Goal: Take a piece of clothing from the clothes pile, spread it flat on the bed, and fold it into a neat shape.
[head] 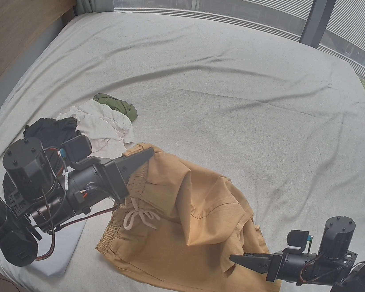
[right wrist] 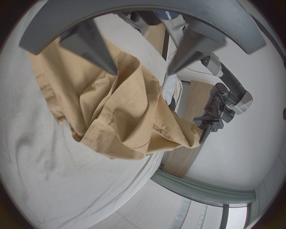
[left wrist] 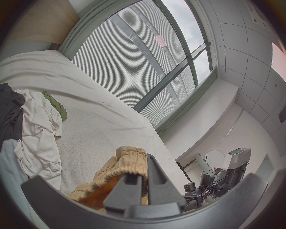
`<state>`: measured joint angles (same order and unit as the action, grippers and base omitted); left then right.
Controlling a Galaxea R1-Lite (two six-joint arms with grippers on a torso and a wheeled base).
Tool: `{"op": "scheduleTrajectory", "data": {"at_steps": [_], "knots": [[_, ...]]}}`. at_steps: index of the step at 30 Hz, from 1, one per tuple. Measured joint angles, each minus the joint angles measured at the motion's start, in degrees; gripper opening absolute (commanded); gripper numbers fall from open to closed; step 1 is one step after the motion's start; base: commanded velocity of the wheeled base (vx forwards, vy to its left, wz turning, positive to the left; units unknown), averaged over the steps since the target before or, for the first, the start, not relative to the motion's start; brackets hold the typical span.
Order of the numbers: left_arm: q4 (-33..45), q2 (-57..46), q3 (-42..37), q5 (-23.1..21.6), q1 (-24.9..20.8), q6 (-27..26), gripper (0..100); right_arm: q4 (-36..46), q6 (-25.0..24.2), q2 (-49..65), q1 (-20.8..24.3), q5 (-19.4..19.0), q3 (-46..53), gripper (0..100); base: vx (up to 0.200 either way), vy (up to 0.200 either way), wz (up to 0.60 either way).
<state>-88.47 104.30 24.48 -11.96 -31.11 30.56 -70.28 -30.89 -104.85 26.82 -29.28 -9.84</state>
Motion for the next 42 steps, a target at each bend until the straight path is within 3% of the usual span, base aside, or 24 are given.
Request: {"op": "scheduleTrajectory", "data": {"at_steps": [8, 19, 29, 42], "knots": [[-0.07, -0.06, -0.04, 0.02, -0.15, -0.07, 0, -1.22, -1.13, -3.83, -2.93, 0.02, -2.83, 100, 0.0, 0.0, 0.0], [-0.1, -0.37, -0.04, 0.0, -0.39, -0.18, 0, -18.29, -6.69, -12.59, -4.13, 0.02, -4.77, 100, 0.0, 0.0, 0.0], [-0.16, -0.63, 5.14, 1.32, -1.3, -0.21, 0, -17.88, -7.89, -16.84, -4.28, 0.0, -5.29, 100, 0.0, 0.0, 0.0], [-0.13, -0.89, 5.06, 1.49, -2.05, -0.27, 0, -17.93, -8.24, -17.62, -4.22, -0.06, -7.69, 100, 0.0, 0.0, 0.0]]}}
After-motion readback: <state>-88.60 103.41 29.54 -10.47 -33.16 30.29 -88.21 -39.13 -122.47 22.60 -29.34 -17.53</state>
